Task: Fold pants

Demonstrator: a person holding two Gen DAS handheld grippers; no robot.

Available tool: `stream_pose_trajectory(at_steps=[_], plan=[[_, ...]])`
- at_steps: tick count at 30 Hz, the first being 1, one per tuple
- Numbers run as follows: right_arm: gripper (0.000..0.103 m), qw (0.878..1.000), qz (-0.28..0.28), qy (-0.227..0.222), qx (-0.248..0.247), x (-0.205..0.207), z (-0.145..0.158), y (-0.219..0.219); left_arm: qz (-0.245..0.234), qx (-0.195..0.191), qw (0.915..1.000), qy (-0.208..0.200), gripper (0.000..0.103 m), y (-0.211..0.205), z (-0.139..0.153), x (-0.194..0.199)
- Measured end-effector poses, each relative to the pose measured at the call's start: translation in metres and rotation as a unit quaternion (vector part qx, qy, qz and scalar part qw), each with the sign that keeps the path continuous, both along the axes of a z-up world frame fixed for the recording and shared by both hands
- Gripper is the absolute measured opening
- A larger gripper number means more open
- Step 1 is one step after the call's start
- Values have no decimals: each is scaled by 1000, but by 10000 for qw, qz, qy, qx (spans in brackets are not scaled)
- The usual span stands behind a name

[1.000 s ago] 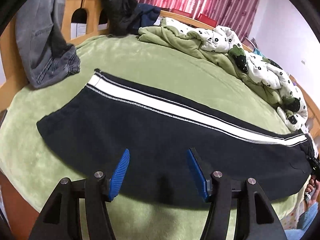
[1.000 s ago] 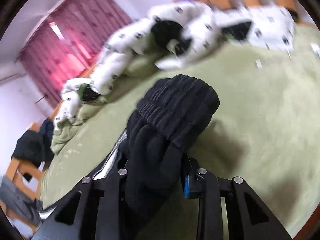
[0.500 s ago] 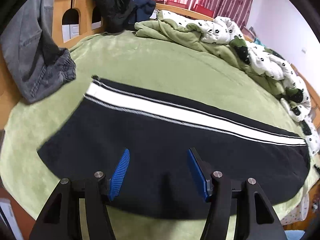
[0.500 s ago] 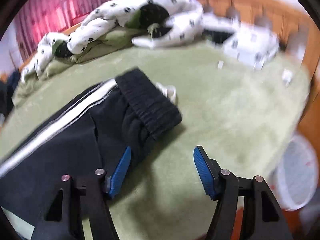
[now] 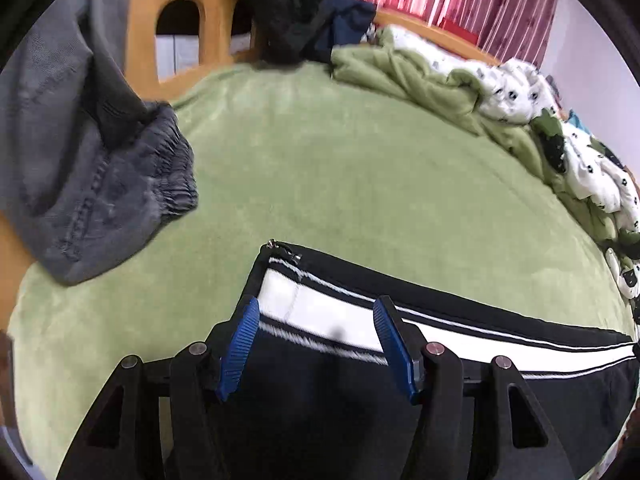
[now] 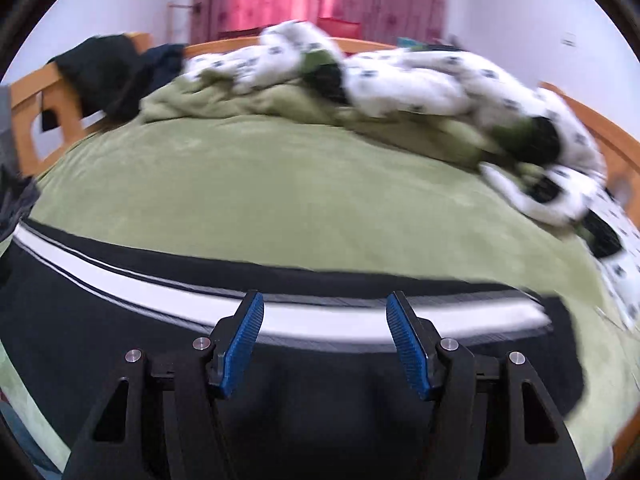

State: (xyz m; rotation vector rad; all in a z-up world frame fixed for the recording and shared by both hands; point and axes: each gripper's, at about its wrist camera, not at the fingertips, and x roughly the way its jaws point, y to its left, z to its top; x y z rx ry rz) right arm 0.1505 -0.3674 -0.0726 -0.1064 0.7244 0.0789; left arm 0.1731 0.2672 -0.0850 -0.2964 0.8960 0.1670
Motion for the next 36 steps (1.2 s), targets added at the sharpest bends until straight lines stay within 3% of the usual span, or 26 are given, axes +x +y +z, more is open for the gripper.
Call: stream_pose_trajectory(at_steps=[2, 8, 11, 15, 17, 18, 20, 21, 25, 27, 29, 30, 34, 36], plan=[[62, 9997, 244, 44, 4, 17, -9, 21, -93, -75, 9999, 117, 47, 4, -10, 12], [60, 9962, 749, 328, -288, 61, -32, 64, -94, 18, 9999, -33, 46, 11, -18, 26], [60, 9922, 1086, 390, -482, 74, -39, 77, -94, 145, 9998, 21, 35, 13, -21, 31], [54, 9812, 1644, 842, -563, 87, -55, 96, -96, 9, 9999, 30, 27, 21, -21, 33], [51, 9730, 1840, 1107, -850, 90, -69, 107, -104, -91, 9999, -4, 24, 24, -22, 32], [47, 9688, 1938, 1184, -992, 91, -75, 111, -113, -96, 9999, -20, 23, 24, -23, 31], [14, 9676, 2033, 1123, -991, 90, -77, 114, -132, -29, 9999, -63, 22, 22, -23, 28], [5, 9677, 2059, 1102, -953, 89, -75, 115, -130, 0, 9999, -110, 21, 21, -21, 25], [3, 9686, 2033, 814, -1177, 82, -66, 122, -89, -90, 9990, -430, 20, 25, -6, 11], [3, 9742, 1974, 455, -998, 76, -48, 117, -82, -63, 9986, -526, 21, 28, -1, 9], [3, 9783, 1917, 394, -674, 80, -41, 113, 1, -67, 9993, -373, 21, 32, -10, 15], [3, 9797, 1862, 471, -580, 86, -47, 113, 33, -121, 9997, -213, 21, 34, -19, 20], [6, 9766, 1777, 665, -1015, 96, -84, 130, 98, -57, 9999, -74, 22, 33, -31, 27], [11, 9845, 1513, 573, -681, 97, -80, 122, 149, 8, 9999, -45, 28, 31, -29, 25]])
